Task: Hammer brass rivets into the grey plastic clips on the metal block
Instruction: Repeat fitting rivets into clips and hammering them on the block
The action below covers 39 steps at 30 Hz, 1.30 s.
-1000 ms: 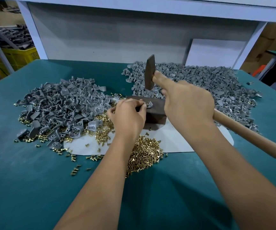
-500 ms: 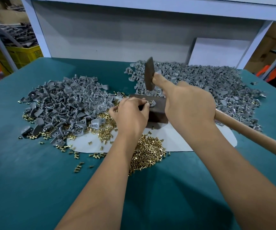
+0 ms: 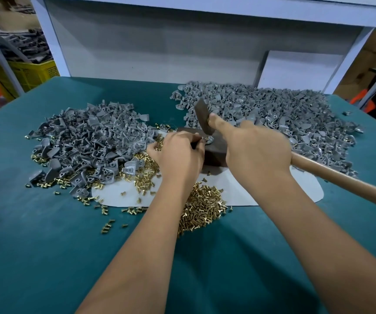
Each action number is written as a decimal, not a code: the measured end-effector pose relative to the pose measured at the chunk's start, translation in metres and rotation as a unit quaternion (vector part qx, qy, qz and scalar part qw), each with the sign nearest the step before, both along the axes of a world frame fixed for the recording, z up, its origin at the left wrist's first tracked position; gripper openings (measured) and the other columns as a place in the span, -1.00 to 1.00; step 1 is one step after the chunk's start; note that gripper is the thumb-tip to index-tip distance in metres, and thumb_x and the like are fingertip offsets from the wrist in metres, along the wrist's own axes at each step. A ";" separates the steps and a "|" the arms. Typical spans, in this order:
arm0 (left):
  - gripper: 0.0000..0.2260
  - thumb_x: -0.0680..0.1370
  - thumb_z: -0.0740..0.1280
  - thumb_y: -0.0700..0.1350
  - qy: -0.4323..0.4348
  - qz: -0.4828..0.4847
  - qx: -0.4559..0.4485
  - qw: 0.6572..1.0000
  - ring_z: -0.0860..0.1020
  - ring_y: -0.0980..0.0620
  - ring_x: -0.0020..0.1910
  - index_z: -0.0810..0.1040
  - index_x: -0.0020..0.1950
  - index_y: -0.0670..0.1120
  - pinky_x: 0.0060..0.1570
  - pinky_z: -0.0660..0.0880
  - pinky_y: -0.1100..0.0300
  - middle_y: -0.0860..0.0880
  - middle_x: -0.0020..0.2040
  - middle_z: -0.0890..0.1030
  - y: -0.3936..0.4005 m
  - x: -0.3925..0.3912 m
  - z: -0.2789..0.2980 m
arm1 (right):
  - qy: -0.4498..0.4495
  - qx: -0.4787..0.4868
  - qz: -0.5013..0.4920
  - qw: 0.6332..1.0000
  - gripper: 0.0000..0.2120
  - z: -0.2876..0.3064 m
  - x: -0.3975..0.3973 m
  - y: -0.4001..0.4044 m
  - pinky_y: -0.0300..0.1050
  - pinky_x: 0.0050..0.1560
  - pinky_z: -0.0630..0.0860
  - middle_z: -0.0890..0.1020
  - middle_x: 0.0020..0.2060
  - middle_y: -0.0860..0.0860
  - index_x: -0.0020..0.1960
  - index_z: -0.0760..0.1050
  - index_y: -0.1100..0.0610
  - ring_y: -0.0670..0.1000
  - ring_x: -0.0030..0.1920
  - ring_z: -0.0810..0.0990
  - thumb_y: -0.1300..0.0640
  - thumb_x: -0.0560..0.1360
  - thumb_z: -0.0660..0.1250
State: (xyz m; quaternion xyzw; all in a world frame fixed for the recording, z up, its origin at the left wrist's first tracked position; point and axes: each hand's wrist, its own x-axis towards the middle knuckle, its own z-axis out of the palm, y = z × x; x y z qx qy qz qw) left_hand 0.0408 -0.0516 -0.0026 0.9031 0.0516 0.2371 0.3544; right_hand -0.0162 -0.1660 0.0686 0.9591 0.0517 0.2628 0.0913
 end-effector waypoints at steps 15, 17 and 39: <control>-0.87 0.57 0.35 0.07 0.003 -0.017 -0.045 0.999 0.44 0.11 0.25 0.68 0.03 0.15 0.31 0.07 -0.11 0.21 0.09 0.63 0.001 -0.001 -0.001 | 0.050 0.224 0.018 0.973 -0.58 0.026 0.017 -0.015 -0.05 -0.10 0.48 0.61 0.18 -0.10 0.38 0.33 -0.31 0.13 0.16 0.57 0.04 0.58 0.18; -0.86 0.58 0.34 0.06 0.000 -0.020 -0.046 0.999 0.44 0.11 0.25 0.68 0.05 0.16 0.32 0.08 -0.13 0.22 0.07 0.63 0.001 -0.002 0.000 | 0.094 0.165 0.019 0.982 -0.61 0.025 0.018 -0.015 -0.05 -0.17 0.45 0.64 0.10 -0.06 0.33 0.39 -0.28 0.14 0.09 0.59 0.05 0.56 0.19; -0.83 0.57 0.34 0.08 0.006 -0.012 -0.044 0.999 0.43 0.13 0.30 0.68 0.11 0.16 0.34 0.07 -0.12 0.23 0.12 0.63 0.001 -0.001 0.000 | 0.092 0.155 0.036 0.983 -0.54 0.017 0.025 -0.014 -0.18 -0.33 0.33 0.64 0.12 -0.08 0.38 0.35 -0.26 0.09 0.10 0.61 0.11 0.55 0.22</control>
